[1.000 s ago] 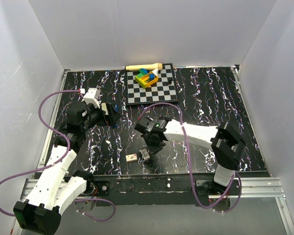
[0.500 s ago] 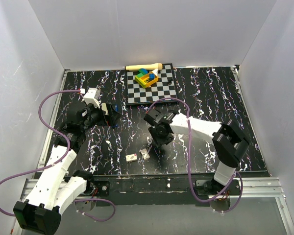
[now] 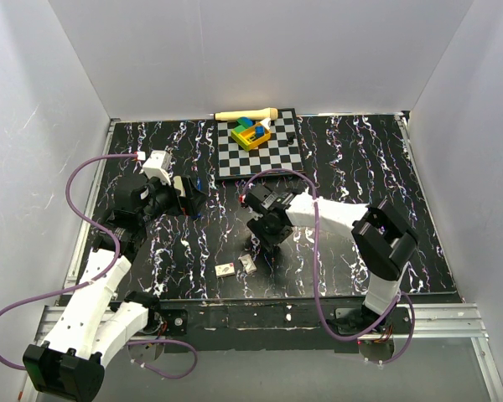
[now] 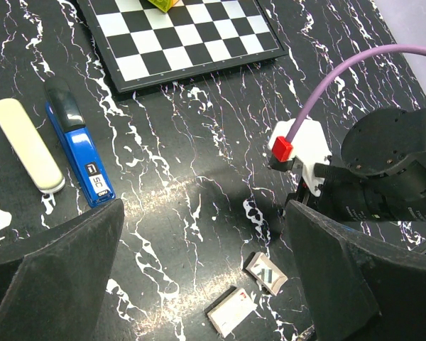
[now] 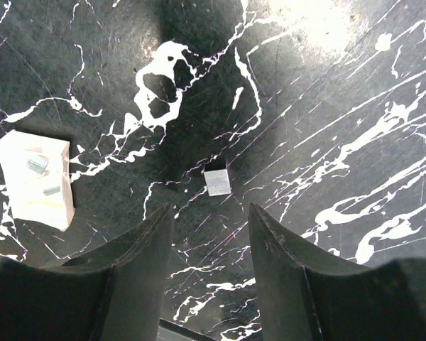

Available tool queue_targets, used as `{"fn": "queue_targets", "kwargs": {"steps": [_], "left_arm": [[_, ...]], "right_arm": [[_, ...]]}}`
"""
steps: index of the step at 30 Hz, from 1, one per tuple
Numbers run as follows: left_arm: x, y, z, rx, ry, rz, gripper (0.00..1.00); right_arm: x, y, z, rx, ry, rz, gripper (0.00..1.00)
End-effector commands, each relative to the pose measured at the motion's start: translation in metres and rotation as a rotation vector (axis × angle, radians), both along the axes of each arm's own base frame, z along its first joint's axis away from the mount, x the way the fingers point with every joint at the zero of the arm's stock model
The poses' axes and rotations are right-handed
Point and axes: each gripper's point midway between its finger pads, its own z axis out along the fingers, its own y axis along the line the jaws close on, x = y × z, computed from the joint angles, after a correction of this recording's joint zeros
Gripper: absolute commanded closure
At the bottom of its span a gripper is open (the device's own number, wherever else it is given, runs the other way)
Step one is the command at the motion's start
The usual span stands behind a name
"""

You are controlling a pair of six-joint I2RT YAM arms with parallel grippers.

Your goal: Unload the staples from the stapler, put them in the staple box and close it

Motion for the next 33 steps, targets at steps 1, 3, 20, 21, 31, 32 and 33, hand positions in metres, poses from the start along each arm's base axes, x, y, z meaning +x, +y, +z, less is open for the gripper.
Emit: {"fn": "queue_targets", "kwargs": {"steps": [1,3,20,21,31,32,33], "left_arm": [[-0.003,-0.001,0.006,0.002,-0.021,-0.014,0.02],[-0.003,-0.001,0.005,0.002,-0.018,-0.014,0.02],[-0.002,-0.002,0.004,0.003,-0.013,-0.019,0.02],[-0.002,-0.002,0.005,0.004,-0.014,-0.017,0.02],[-0.002,-0.002,0.005,0.004,-0.016,-0.016,0.02],[-0.002,-0.001,0.005,0.004,-0.016,-0.014,0.02],[-0.002,-0.002,0.005,0.004,-0.016,-0.016,0.02]], "right_arm": [[0.011,0.007,0.000,0.043,-0.011,0.055,0.45],[0.009,0.008,-0.003,0.048,0.002,0.076,0.46],[0.011,0.007,-0.018,0.029,0.035,0.097,0.50],[0.011,0.006,-0.018,0.027,0.035,0.092,0.51],[0.010,0.004,-0.017,0.014,0.023,0.088,0.57],[0.010,0.005,-0.017,0.013,0.024,0.090,0.58],[0.009,0.006,-0.017,0.012,0.024,0.095,0.58]]}}
